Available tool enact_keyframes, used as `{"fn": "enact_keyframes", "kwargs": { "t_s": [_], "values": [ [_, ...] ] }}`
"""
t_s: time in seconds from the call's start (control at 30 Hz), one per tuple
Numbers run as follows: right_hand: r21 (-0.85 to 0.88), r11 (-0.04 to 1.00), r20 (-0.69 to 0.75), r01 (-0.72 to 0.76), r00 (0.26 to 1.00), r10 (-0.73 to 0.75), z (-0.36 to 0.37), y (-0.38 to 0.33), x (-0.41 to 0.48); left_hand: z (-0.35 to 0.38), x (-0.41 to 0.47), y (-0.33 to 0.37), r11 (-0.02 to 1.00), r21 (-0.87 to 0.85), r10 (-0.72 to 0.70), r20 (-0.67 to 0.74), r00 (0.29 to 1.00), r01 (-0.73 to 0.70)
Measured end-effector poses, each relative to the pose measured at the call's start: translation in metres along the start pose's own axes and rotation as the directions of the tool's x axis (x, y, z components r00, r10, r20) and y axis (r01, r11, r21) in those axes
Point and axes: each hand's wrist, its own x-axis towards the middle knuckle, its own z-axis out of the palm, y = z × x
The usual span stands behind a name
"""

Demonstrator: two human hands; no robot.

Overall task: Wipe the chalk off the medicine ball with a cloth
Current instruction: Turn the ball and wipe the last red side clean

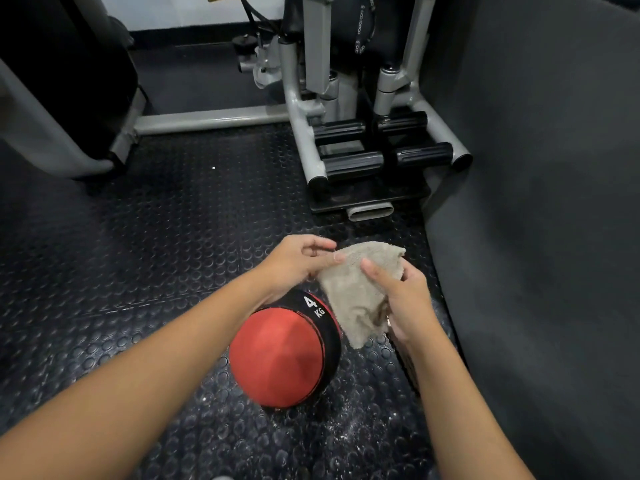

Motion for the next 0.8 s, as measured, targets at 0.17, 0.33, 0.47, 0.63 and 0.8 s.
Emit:
{"fn": "enact_keyframes", "kwargs": {
  "t_s": [0.17,0.33,0.47,0.63,0.8],
  "values": [
    [0.172,0.984,-0.048,-0.038,0.998,0.047,0.002,-0.007,0.002,-0.01,-0.004,-0.013,0.977,-0.138,-0.146,0.11,0.983,0.16],
    [0.145,0.989,-0.018,-0.036,0.999,0.039,0.006,-0.002,0.005,-0.009,-0.003,-0.014,0.966,-0.224,-0.126,0.037,0.991,0.132],
    [-0.031,0.999,-0.088,0.032,0.995,-0.035,0.002,0.001,0.01,-0.012,0.0,-0.015,0.998,-0.043,0.045,-0.174,0.984,-0.053],
    [0.046,0.999,-0.076,0.004,0.997,0.0,0.0,0.002,0.013,-0.006,-0.002,-0.016,0.98,0.083,0.195,-0.269,0.943,-0.179],
    [0.167,0.977,-0.026,-0.131,0.99,0.138,0.003,-0.001,0.011,-0.01,-0.005,-0.01,0.931,0.193,0.329,-0.07,0.942,-0.311]
  ]
}}
